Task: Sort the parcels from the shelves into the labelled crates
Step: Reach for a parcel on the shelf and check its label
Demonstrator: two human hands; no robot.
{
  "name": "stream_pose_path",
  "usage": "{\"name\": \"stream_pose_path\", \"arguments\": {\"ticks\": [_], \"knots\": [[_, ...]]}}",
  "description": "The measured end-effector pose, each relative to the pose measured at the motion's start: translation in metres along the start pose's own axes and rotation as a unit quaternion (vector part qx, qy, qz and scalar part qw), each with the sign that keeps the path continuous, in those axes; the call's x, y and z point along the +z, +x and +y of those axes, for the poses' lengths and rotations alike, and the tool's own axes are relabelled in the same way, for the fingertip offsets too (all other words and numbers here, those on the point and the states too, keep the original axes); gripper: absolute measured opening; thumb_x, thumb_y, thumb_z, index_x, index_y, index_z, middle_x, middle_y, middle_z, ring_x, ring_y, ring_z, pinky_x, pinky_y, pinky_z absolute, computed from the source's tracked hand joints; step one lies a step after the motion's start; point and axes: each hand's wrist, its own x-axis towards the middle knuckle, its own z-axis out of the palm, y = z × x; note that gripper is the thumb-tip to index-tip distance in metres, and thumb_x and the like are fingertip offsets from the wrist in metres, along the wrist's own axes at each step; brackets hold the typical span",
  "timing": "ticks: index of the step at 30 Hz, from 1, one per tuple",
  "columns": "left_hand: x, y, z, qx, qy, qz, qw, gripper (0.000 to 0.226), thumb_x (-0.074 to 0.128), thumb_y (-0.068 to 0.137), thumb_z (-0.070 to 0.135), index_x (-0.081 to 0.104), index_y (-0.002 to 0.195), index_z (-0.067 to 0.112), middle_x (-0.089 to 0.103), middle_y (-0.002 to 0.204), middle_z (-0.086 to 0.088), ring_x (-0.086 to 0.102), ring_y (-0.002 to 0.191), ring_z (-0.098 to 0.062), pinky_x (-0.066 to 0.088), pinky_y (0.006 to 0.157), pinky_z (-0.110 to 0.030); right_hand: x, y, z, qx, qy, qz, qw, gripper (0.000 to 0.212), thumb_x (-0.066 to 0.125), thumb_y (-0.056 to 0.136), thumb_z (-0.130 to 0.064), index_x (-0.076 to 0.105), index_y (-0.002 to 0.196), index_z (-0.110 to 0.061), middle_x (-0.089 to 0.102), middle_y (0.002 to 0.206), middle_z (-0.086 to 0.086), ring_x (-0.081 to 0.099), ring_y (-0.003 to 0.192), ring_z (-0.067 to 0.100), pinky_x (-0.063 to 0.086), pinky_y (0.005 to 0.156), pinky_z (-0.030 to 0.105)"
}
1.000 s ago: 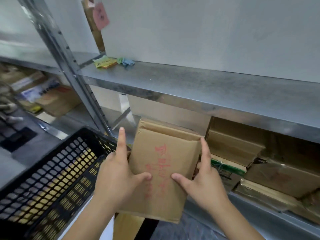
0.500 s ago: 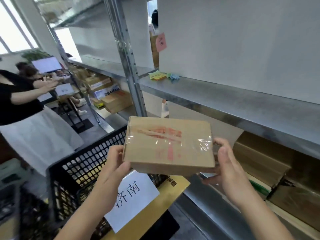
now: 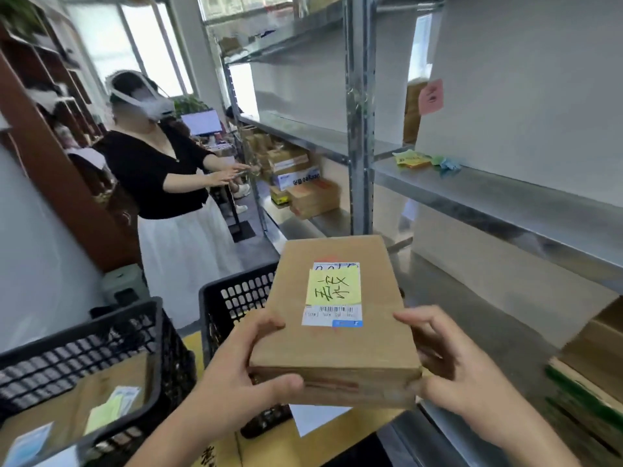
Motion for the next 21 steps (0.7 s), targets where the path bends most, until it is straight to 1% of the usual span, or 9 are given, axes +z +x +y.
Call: {"name": "stream_pose_path", "arguments": {"ticks": [3,6,8,10,12,13,15,17,21], "knots": [[-0.028,-0.020,-0.012,-0.044,0.064,0.051,0.996,0.078,0.088,0.055,0.061,0.044,0.117,0.047,0.058,0.112,0.026,0.060,0.094,-0.004,0.051,0.073,-0.021,0.041,0.010,-0.007,-0.017,-0.007,-0.024,1.000,0.056,0.076,0.068,-0.031,0.058,0.119,-0.044,0.065,0.126,-0.014,0.058,0.125,0.009,0.049,0.098,0.022],[-0.060,-0.048,-0.030,-0.063,0.131,0.083,0.986,0.075,0.089,0.052,0.059,0.043,0.111,0.049,0.053,0.109,0.029,0.051,0.097,0.006,0.044,0.073,-0.018,0.091,0.024,-0.010,-0.013,-0.047,0.006,0.999,0.056,0.081,0.059,-0.055,0.059,0.110,-0.046,0.056,0.132,-0.030,0.055,0.126,0.001,0.051,0.091,0.020],[-0.084,-0.068,-0.048,-0.065,0.141,0.090,0.984,0.074,0.087,0.049,0.063,0.044,0.109,0.051,0.052,0.112,0.028,0.049,0.102,0.006,0.040,0.076,-0.017,0.128,0.032,-0.009,-0.017,-0.108,0.024,0.994,0.061,0.090,0.056,-0.051,0.061,0.110,-0.043,0.033,0.147,-0.040,0.047,0.132,-0.006,0.052,0.093,0.027],[-0.107,-0.090,-0.064,-0.075,0.140,0.098,0.982,0.072,0.087,0.050,0.064,0.044,0.107,0.051,0.051,0.113,0.028,0.048,0.106,0.003,0.041,0.079,-0.020,0.166,0.039,-0.013,-0.037,-0.157,0.007,0.987,0.059,0.094,0.064,-0.038,0.064,0.113,-0.046,0.019,0.152,-0.045,0.038,0.134,-0.014,0.052,0.091,0.021],[-0.129,-0.114,-0.080,-0.082,0.138,0.114,0.980,0.070,0.088,0.053,0.061,0.044,0.106,0.049,0.047,0.114,0.030,0.045,0.110,0.004,0.045,0.084,-0.024,0.203,0.046,-0.014,-0.063,-0.179,-0.030,0.981,0.067,0.093,0.068,-0.027,0.063,0.121,-0.055,0.019,0.152,-0.047,0.037,0.136,-0.013,0.052,0.087,0.014],[-0.141,-0.126,-0.089,-0.086,0.142,0.120,0.979,0.068,0.088,0.054,0.060,0.044,0.105,0.048,0.045,0.116,0.031,0.042,0.113,0.005,0.046,0.089,-0.026,0.222,0.051,-0.013,-0.077,-0.191,-0.056,0.977,0.073,0.092,0.068,-0.027,0.060,0.126,-0.058,0.020,0.153,-0.046,0.034,0.140,-0.011,0.052,0.089,0.016],[-0.166,-0.150,-0.109,-0.099,0.159,0.129,0.974,0.067,0.086,0.057,0.061,0.043,0.106,0.046,0.043,0.120,0.030,0.039,0.120,0.001,0.045,0.099,-0.032,0.264,0.060,-0.018,-0.095,-0.225,-0.108,0.964,0.085,0.091,0.061,-0.043,0.050,0.132,-0.066,0.022,0.155,-0.043,0.027,0.145,-0.010,0.046,0.101,0.025],[-0.192,-0.173,-0.126,-0.122,0.161,0.134,0.970,0.068,0.085,0.057,0.064,0.042,0.107,0.048,0.042,0.126,0.022,0.036,0.127,-0.007,0.042,0.105,-0.038,0.305,0.069,-0.024,-0.100,-0.247,-0.136,0.954,0.088,0.079,0.052,-0.060,0.044,0.132,-0.072,0.025,0.154,-0.043,0.022,0.143,-0.018,0.039,0.108,0.023],[-0.242,-0.212,-0.158,-0.141,0.138,0.164,0.966,0.064,0.077,0.067,0.071,0.043,0.114,0.045,0.042,0.119,0.025,0.036,0.122,-0.003,0.041,0.103,-0.033,0.383,0.084,-0.037,-0.089,-0.269,-0.173,0.943,0.087,0.080,0.051,-0.055,0.042,0.126,-0.078,0.025,0.151,-0.047,0.021,0.136,-0.026,0.031,0.115,0.037]]}}
